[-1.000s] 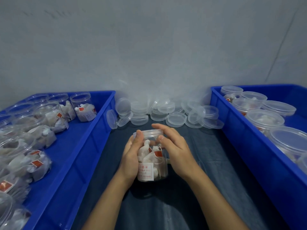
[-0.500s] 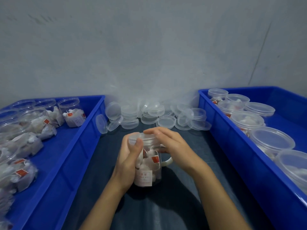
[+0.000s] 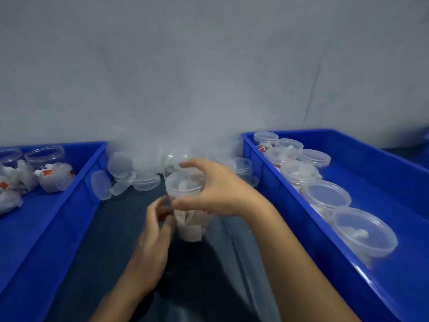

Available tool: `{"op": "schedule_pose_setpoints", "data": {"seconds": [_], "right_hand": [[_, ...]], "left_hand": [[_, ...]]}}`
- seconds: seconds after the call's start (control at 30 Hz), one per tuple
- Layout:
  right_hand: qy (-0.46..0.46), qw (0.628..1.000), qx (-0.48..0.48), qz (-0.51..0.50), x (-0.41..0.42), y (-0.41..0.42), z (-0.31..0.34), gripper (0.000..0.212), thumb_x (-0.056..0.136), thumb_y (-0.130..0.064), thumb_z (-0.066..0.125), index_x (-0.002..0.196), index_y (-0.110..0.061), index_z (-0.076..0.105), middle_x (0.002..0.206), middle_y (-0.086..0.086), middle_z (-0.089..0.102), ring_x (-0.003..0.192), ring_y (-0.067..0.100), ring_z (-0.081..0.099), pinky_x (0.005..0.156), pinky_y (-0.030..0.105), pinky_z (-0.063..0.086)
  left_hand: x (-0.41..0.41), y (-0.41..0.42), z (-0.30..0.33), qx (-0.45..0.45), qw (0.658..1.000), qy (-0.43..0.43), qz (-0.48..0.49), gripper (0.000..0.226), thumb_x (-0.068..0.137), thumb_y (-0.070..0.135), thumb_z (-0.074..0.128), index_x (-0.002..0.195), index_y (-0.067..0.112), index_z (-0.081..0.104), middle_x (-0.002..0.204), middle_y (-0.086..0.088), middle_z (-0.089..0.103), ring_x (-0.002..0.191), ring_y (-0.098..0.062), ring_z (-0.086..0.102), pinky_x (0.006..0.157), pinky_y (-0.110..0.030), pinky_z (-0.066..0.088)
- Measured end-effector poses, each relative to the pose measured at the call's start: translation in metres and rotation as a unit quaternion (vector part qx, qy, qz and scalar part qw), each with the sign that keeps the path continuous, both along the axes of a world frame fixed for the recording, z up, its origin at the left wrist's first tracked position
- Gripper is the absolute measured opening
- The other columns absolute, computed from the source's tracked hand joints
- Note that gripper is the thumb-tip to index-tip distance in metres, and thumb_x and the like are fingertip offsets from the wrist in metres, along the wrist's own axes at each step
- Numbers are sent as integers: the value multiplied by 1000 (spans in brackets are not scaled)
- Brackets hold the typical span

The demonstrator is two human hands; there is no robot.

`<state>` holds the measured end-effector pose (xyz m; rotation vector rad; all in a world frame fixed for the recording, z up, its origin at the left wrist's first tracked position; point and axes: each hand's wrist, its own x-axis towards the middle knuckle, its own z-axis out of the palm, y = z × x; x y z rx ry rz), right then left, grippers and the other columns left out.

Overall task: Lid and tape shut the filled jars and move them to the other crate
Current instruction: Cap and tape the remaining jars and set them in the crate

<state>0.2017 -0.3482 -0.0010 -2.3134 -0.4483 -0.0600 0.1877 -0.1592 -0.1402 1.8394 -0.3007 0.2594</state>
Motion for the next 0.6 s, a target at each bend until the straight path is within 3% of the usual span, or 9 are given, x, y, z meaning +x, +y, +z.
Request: {"op": "schedule_pose_setpoints", "data": {"seconds": [0.1, 0.13, 0.2, 0.27, 0.4, 0.5, 0.6], "right_hand": [[-34, 997, -17, -60, 3, -20, 30, 94, 72, -48, 88, 153, -38, 43, 147, -8, 54, 122, 11, 60, 93, 38, 60], [-41, 995, -21, -84, 4, -29, 40, 95, 72, -47, 88, 154, -38, 41, 143, -6, 55, 114, 13, 66, 88, 37, 62], [-54, 988, -29, -141, 6, -49, 61, 95, 73, -47, 85, 155, -35, 40, 128, -8, 54, 85, 9, 70, 63, 21, 59], [-63, 977, -42, -200, 7, -74, 80, 93, 74, -49, 82, 155, -30, 41, 122, -12, 49, 73, 7, 65, 50, 15, 47], [-64, 943, -55, -322, 6, -132, 108, 64, 75, -47, 78, 129, -21, 56, 117, -1, 63, 93, 21, 61, 69, 32, 47], [-38, 906, -76, -414, 1, -173, 112, 58, 74, -42, 77, 123, -19, 57, 123, 10, 60, 96, 28, 60, 67, 32, 42], [-13, 867, -103, -488, -4, -200, 102, 42, 75, -40, 77, 102, -17, 56, 119, 14, 53, 75, 25, 54, 53, 29, 34]], "left_hand": [[0, -1, -5, 190, 981, -31, 6, 64, 96, 51, 67, 152, 50, 35, 136, 25, 53, 126, -1, 54, 106, -34, 45], [0, -3, -7, 253, 966, -53, 0, 64, 96, 46, 69, 153, 42, 39, 137, 22, 52, 128, -4, 51, 108, -32, 42], [1, -4, -9, 332, 941, -70, -16, 58, 97, 45, 70, 150, 34, 50, 139, 20, 49, 131, -7, 47, 110, -31, 40], [1, -3, -9, 339, 938, -67, -26, 53, 96, 53, 66, 144, 35, 56, 137, 23, 48, 131, -6, 47, 110, -31, 40], [-1, -4, -7, 330, 941, -68, -26, 67, 84, 70, 42, 136, 33, 64, 131, 23, 51, 122, -5, 49, 104, -30, 41], [0, -5, -9, 326, 943, -72, -17, 69, 83, 70, 42, 133, 30, 68, 129, 23, 52, 120, -7, 51, 102, -33, 43], [-1, -5, -12, 335, 939, -75, -8, 63, 83, 67, 47, 130, 31, 69, 129, 25, 51, 118, -6, 50, 99, -33, 43]]}}
